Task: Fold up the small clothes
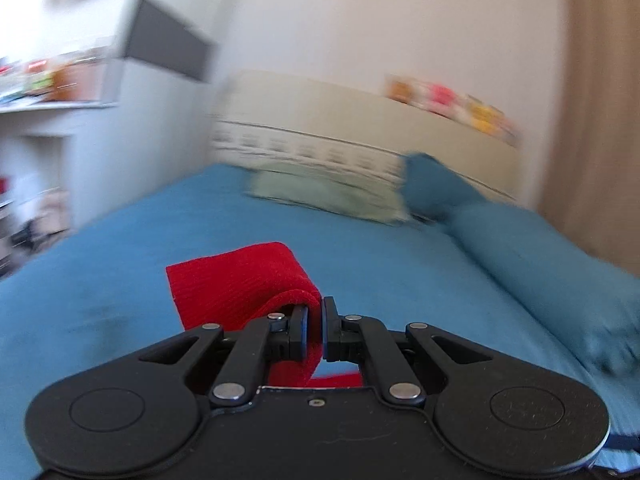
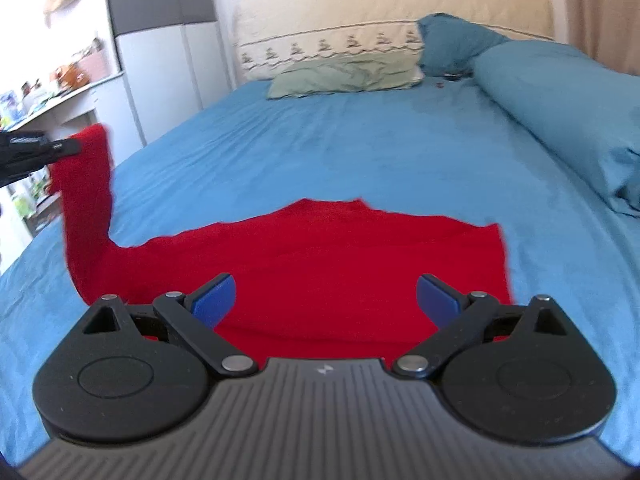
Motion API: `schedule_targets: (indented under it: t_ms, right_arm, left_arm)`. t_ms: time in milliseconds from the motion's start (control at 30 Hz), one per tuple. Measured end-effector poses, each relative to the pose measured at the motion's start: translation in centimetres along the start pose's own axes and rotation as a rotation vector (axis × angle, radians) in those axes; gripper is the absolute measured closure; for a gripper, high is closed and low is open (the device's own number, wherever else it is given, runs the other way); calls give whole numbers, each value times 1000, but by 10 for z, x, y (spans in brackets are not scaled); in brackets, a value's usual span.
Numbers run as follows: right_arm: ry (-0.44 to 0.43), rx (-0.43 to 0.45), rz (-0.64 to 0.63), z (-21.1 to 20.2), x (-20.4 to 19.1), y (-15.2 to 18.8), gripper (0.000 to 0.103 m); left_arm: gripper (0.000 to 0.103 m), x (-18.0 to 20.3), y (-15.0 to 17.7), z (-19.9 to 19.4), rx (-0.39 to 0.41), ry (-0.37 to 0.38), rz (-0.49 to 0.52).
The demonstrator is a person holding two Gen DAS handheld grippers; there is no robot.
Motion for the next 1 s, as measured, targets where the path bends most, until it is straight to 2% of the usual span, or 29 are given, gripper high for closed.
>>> schedule_targets:
  t_ms: [67,167,300,367,433,500,533,567,633,667,800,1000]
  right_arm:
    - [25,14,19,-4,22,-4,0]
    - [61,22,48,-9,54,-7,0]
    - [93,-5,68,-6,91,-4,0]
    - [103,-22,66,-1,103,0,0]
    - [109,-40,59,6,111,4,0]
    - [110,-51,54,12,114,8,0]
    - [106,-55,51,14,115,8,0]
    - [104,-53,48,16,112,6,0]
    - [89,-51,31,18,106,2,0]
    - [74,-53,19,21,101,-1,0]
    - [13,-146,-104,41,62,-11,0]
    - [13,-232,-418,89,-9,1,0]
  left_arm:
    - [97,55,6,22,-26,66,57]
    - [97,117,37,58,-108,140,76]
    - [97,173,92,92,-224,180,139]
    - [97,187,116,102,-276,194,154]
    - [96,186,133,110,-317,205,147]
    - [91,183,140,110,-326,217,159]
    - [74,179,140,108,-323,224,173]
    - [48,179,138,103,-317,234,193]
    - [20,180,134,92,-295,218,243]
    - [13,175,132,83,-285,189,274]
    - [10,135,130,55,-290,158,286]
    - [9,65,142,42,-336,40,305]
Point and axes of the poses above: each gripper's, at about its wrist camera, not at the fingertips, and z roughly the way its jaws point, x to its right, y to its underside, the point moved 6 cm from there along z, roughly the way its jaws point, and after that the axes turned 12 degrees about z, right-handed, at the moved point
